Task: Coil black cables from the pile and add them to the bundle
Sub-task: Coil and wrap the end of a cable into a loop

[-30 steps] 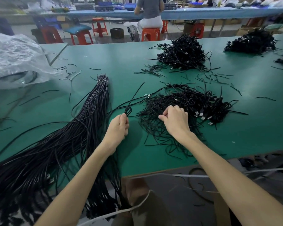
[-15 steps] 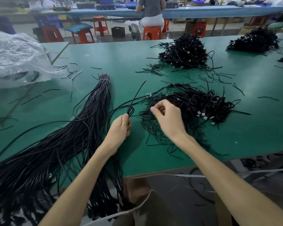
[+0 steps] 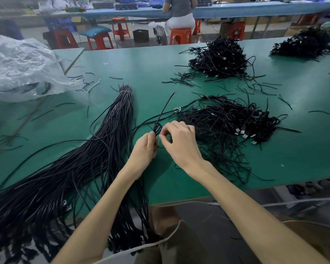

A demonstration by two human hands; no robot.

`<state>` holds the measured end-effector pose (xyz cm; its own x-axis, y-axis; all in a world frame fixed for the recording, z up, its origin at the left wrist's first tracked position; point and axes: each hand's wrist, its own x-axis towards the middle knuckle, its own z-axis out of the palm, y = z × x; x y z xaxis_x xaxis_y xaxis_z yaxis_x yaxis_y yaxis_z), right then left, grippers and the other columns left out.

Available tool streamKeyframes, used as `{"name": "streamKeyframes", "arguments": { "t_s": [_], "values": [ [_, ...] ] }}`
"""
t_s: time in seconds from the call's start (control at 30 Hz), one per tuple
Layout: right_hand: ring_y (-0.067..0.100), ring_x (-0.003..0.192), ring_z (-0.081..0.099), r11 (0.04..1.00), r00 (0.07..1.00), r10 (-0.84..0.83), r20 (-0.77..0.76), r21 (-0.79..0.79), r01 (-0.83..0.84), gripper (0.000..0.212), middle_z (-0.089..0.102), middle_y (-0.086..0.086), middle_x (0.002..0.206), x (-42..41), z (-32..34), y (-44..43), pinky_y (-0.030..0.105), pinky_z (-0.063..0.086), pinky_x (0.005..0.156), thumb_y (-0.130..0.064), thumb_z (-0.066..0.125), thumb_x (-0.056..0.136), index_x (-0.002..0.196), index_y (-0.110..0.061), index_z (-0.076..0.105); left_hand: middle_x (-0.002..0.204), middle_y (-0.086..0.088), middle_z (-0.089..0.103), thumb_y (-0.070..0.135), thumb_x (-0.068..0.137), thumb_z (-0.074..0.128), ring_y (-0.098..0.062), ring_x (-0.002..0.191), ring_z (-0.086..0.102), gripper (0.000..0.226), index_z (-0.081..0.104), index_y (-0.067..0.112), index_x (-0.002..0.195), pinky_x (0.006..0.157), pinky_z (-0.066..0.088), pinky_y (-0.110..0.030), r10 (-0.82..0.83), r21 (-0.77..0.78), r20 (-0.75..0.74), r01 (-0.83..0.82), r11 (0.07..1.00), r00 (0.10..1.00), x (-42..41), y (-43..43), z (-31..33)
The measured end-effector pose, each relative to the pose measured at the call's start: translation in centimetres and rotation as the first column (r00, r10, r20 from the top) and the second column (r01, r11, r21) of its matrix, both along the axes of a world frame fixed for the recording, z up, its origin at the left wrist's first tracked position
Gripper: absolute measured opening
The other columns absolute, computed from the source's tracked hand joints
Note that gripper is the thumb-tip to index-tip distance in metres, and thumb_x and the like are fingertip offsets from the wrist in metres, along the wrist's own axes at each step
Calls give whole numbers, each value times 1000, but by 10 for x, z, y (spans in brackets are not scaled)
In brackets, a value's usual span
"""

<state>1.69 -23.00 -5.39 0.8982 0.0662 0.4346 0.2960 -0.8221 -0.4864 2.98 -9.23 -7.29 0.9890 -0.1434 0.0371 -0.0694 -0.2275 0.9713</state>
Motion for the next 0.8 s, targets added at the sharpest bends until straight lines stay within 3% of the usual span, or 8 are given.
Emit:
{"name": "streamKeyframes", "arguments": {
  "t_s": [0.17,0.3,0.53,0.63,0.73,0.8],
  "values": [
    [17,87,61,977,986,20,-165,211,15,15,66,-10,84,0,0,-2,43,44,97,-32,67,98,89,-20,66,59,13,35,29,113,33,-5,50,29,38,41,15,79,46,28,-15,-18,11,11,18,1000,1000,0,0,-3],
    [14,81,63,931,957,71,-283,364,38,15,68,-4,80,1,4,-4,33,51,82,-32,71,94,87,-20,69,58,16,35,36,112,35,-2,49,30,40,43,17,77,45,28,-14,-43,-32,13,43,999,999,-2,1,-2],
    [7,76,66,852,929,137,-344,520,67,16,75,-1,79,-1,5,-10,16,50,71,-30,79,88,88,-14,76,57,16,35,34,113,35,-3,50,29,43,42,21,72,45,26,-15,-40,-43,-2,40,998,999,-3,0,0],
    [10,79,69,813,925,155,-347,576,80,17,76,-1,80,-3,4,-12,23,54,78,-31,82,86,88,-16,75,56,15,34,31,113,36,-5,49,29,43,42,21,71,44,26,-16,-25,-41,-13,25,999,1000,-3,1,0],
    [17,86,71,733,890,232,-393,672,106,34,77,7,93,-3,1,-14,33,55,86,-32,86,82,104,-15,64,57,14,31,31,111,38,-5,47,24,42,41,22,70,41,22,-16,-47,-127,-68,38,991,997,-2,4,0],
    [12,79,69,673,850,332,-409,734,90,49,75,7,95,-3,0,-15,30,52,81,-28,87,81,118,-17,56,57,10,28,34,109,42,-8,47,19,43,41,25,67,40,19,-17,-76,-181,-100,57,982,992,-2,6,1]
  ]
}}
